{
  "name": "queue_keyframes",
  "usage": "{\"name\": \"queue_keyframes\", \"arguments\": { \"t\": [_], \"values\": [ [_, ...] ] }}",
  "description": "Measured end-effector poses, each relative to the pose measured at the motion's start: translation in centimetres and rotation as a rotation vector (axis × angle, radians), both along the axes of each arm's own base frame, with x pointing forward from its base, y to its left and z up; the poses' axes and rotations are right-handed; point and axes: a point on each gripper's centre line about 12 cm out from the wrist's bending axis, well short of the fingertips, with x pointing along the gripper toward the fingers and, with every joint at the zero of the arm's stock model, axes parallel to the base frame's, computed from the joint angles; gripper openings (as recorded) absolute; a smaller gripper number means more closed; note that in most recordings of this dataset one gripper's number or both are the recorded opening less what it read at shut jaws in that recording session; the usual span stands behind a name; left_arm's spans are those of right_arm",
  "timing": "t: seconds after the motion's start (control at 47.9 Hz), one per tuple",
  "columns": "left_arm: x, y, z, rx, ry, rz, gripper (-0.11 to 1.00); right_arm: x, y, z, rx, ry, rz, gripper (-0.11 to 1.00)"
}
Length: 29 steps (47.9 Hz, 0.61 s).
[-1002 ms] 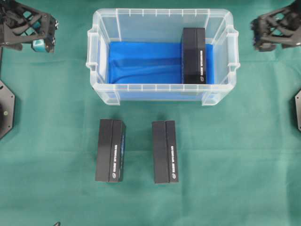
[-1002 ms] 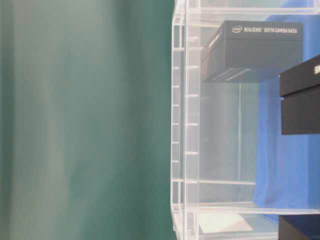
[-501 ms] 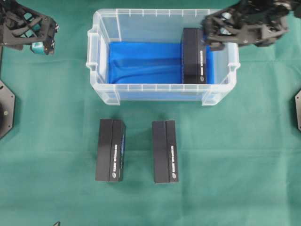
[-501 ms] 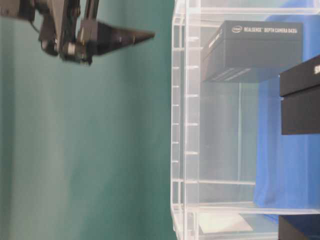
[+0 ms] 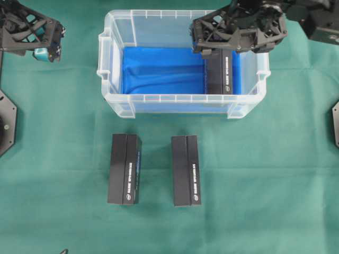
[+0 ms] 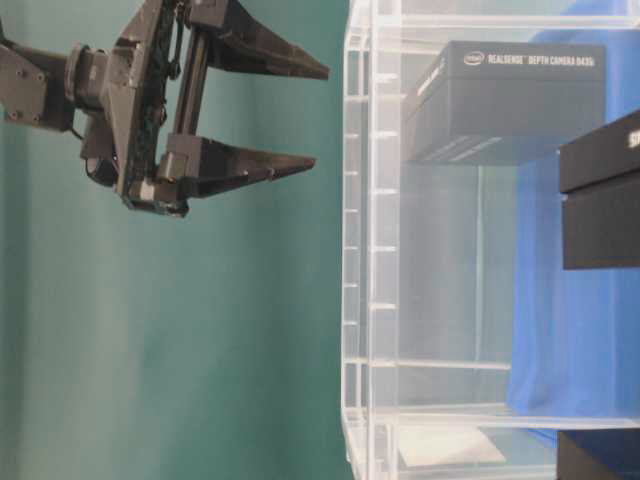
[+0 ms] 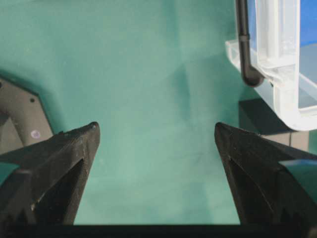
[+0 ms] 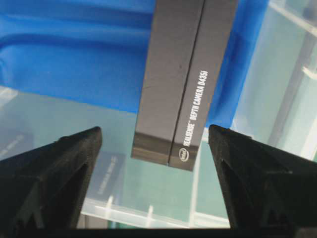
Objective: Take out the box from the case.
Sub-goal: 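Move the open right gripper over the right black box in the bin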
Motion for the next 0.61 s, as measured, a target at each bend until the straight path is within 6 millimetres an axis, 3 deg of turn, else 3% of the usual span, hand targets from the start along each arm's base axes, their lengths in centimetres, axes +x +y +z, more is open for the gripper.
{"name": "queue_keyframes", "arguments": {
  "t": [0.605],
  "values": [
    [0.04, 0.01, -0.04, 0.001, -0.003, 0.0, 1.0, 0.27, -0.09, 0.04, -0.002, 0.001, 0.001, 0.86]
  ]
}}
